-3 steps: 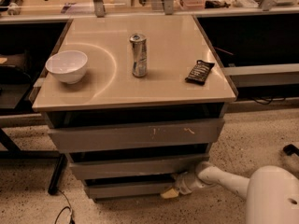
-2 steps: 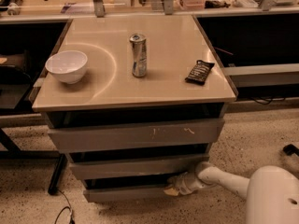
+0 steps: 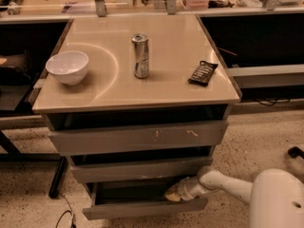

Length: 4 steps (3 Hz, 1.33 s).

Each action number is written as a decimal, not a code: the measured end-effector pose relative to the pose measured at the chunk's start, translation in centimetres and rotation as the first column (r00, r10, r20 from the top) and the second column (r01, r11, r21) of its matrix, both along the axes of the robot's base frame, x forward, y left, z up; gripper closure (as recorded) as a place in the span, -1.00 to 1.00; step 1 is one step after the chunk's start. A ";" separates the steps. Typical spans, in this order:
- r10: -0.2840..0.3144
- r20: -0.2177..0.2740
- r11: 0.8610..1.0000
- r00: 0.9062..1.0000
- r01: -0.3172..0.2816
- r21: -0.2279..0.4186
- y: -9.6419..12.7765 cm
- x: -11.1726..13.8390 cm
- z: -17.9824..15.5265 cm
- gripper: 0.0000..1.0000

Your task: Open bottom drawer

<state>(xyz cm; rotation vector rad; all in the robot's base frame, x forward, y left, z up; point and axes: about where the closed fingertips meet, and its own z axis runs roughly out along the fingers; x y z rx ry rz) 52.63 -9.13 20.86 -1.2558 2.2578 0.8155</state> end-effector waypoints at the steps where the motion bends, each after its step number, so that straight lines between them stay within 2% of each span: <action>1: 0.000 0.000 1.000 1.000 0.000 0.000 0.0 0.0 0.0 1.00; 2: -0.013 -0.049 1.000 0.999 0.013 0.010 0.5 -3.8 1.4 1.00; 3: -0.008 -0.054 1.000 0.999 0.009 0.012 0.7 -4.2 1.3 1.00; 4: -0.008 -0.054 1.000 0.999 0.009 0.012 0.7 -4.2 1.3 0.70</action>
Offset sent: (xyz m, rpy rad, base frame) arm -0.0409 0.0029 0.0211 0.0087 0.0538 -0.0132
